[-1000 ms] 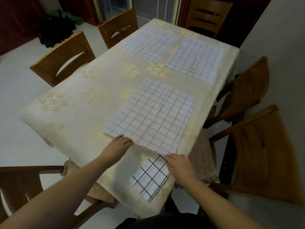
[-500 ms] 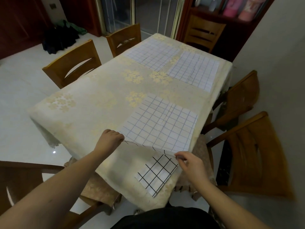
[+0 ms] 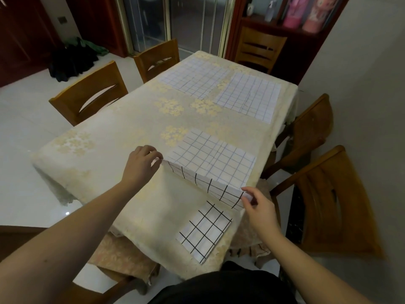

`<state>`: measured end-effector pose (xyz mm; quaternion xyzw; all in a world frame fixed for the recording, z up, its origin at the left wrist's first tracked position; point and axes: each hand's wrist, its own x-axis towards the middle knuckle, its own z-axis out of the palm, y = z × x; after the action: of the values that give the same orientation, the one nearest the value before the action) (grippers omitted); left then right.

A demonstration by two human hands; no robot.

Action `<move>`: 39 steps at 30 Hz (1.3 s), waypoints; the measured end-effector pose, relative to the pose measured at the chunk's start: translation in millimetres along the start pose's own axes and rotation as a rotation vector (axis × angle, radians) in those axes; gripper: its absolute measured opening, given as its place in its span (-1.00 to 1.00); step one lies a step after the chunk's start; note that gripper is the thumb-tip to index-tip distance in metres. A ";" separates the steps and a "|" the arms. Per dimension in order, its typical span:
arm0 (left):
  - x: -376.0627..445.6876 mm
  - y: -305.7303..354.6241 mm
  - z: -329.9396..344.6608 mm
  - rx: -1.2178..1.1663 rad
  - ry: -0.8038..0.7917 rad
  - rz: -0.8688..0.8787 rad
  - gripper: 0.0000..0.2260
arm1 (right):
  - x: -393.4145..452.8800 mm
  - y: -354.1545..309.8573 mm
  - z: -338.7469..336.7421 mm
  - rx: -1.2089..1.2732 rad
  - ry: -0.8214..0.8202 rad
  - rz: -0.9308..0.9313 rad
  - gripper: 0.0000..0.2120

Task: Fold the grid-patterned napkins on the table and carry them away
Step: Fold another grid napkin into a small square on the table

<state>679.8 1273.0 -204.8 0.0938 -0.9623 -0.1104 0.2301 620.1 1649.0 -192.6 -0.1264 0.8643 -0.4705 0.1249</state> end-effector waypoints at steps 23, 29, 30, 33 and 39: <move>203.5 42.9 138.7 0.061 -0.231 -0.062 -0.92 | 222.9 69.8 -42.8 -0.048 0.014 0.070 -0.79; 226.9 29.5 191.6 0.100 -0.305 -0.122 -0.91 | 270.1 99.4 -26.3 -0.258 -0.139 0.037 -0.64; 229.3 29.0 199.0 0.099 -0.318 -0.125 -0.91 | 273.6 104.6 -24.2 -0.292 -0.149 0.037 -0.63; 234.4 28.9 219.3 0.099 -0.360 -0.140 -0.88 | 279.6 117.6 -17.5 -0.414 -0.154 0.027 -0.60; 214.0 41.7 233.3 0.028 -0.424 -0.225 -0.54 | 276.6 133.6 -8.3 -0.528 -0.063 0.022 -0.54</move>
<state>378.6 1303.0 -306.8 0.1784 -0.9740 -0.1391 0.0079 344.7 1632.8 -327.9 -0.1599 0.9542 -0.2230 0.1194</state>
